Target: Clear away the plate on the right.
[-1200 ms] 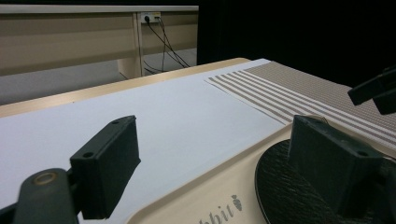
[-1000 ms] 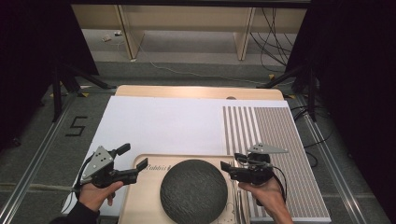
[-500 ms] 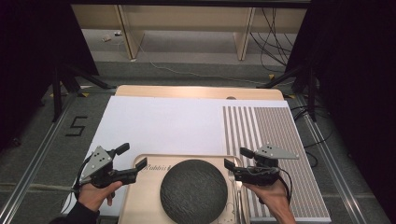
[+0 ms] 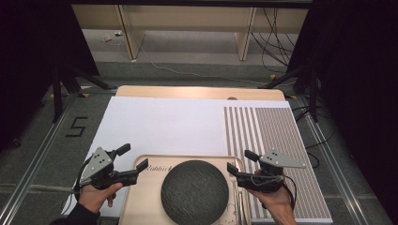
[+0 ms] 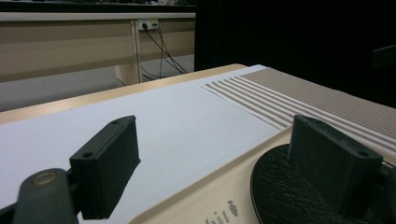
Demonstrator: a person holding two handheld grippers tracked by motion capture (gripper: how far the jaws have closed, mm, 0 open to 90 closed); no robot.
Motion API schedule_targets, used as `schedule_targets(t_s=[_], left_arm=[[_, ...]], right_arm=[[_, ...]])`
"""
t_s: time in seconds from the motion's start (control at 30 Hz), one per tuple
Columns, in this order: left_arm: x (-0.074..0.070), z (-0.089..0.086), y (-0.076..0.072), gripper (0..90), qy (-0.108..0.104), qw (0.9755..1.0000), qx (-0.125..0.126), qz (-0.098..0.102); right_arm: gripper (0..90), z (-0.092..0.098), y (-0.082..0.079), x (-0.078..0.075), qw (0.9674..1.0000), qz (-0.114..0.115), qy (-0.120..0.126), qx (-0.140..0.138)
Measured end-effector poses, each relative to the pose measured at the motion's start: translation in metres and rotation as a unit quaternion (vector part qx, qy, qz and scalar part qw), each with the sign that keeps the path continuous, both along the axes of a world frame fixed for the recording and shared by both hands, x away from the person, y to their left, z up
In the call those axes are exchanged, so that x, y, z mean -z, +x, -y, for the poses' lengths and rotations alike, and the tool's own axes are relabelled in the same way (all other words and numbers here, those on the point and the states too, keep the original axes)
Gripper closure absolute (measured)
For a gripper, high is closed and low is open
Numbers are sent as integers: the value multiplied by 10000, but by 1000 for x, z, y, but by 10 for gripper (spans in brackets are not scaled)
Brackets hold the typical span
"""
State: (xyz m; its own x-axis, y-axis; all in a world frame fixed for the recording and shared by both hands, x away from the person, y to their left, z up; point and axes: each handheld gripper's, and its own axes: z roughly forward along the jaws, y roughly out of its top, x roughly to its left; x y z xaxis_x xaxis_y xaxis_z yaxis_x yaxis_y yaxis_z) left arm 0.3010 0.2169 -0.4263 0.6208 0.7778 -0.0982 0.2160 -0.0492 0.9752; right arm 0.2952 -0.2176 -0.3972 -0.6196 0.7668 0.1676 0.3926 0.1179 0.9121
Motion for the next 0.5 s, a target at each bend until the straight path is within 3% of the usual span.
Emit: schedule_targets(t_s=[0.5], left_arm=[[0, 0, 0, 157, -7, 10000, -6, 18]], right_arm=[[194, 3, -6, 0, 9999, 64, 24, 122]])
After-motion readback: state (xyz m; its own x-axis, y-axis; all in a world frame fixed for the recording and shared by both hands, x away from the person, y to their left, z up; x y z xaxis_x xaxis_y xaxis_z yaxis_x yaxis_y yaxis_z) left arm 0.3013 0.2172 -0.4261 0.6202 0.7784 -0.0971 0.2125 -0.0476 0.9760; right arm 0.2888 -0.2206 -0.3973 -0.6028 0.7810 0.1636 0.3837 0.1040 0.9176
